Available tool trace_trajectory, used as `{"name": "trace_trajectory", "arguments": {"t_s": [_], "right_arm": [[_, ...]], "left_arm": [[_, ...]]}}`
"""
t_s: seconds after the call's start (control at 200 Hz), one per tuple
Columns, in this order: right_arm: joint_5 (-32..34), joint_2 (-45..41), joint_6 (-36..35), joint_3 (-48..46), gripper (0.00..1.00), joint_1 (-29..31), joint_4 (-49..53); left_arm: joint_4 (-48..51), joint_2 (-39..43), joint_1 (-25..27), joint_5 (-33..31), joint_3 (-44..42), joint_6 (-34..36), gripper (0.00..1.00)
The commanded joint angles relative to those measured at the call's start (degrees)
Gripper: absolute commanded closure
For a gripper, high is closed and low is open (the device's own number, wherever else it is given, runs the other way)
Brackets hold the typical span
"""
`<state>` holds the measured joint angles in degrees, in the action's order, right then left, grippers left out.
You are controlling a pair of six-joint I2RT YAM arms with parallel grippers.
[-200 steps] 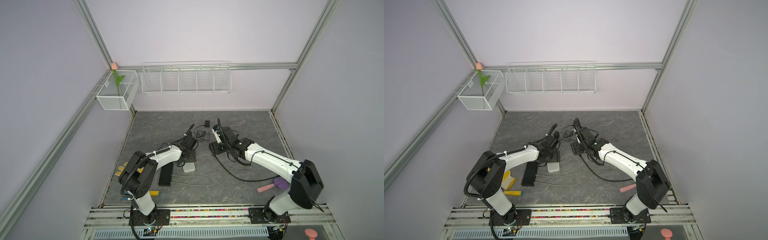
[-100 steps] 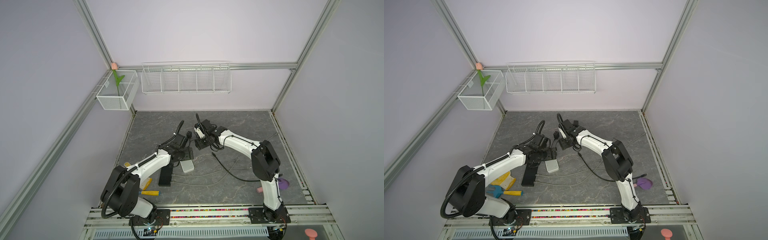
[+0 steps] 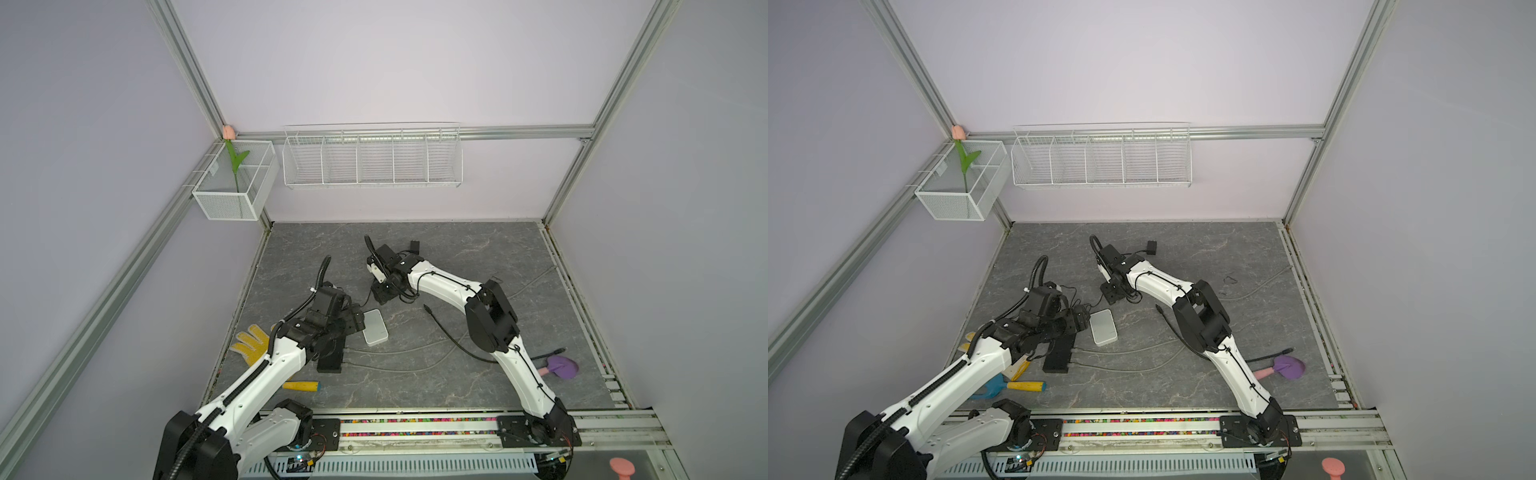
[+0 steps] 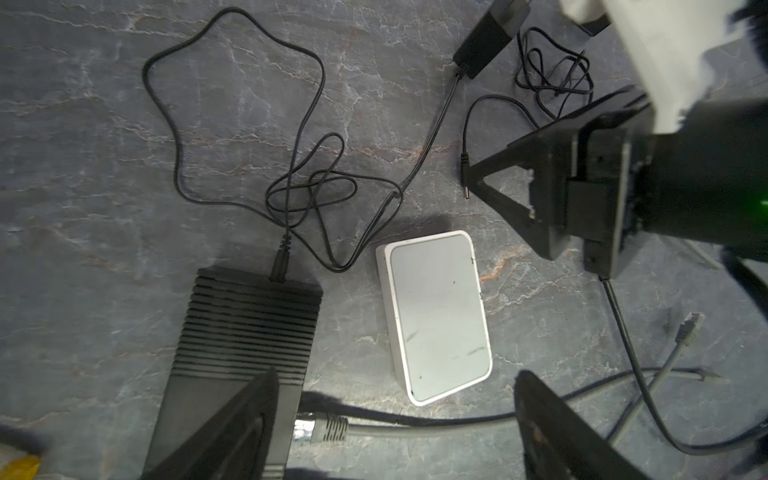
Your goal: Insert the plug into the switch port
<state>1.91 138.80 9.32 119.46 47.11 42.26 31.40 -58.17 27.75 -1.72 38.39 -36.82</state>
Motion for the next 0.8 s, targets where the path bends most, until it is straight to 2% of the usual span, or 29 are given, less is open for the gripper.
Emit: {"name": "trace_trajectory", "arguments": {"t_s": [0.0,0.105,0.28,0.55,0.635,0.795], "right_arm": [[2.3,2.4,-0.5,3.5,0.45,1.0,4.0],[2.9,4.0,-0.3,5.6,0.49,1.3,4.6],[4.4,5.9,-0.4,7.8,0.61,1.5,6.8],[6.3,5.7,-0.9,6.5,0.85,1.3,9.1],[6.9,3.4,-0.6,2.4,0.89,1.0,7.6],[8.0,-4.6,0.3,-11.5,0.93,0.1,0.9]], "left_arm": [[2.2,3.4,-0.2,-1.5,-1.4,-1.3,0.13],[3.4,5.4,-0.2,-1.9,-2.2,-1.5,0.13],[5.3,7.5,-0.2,-2.7,-2.9,-1.7,0.14],[4.2,8.4,-0.2,-1.2,-3.5,-1.5,0.16],[4.2,8.5,-0.2,-1.0,-3.5,-1.4,0.16],[3.6,8.1,-0.2,-0.4,-3.8,-1.2,0.17]]}}
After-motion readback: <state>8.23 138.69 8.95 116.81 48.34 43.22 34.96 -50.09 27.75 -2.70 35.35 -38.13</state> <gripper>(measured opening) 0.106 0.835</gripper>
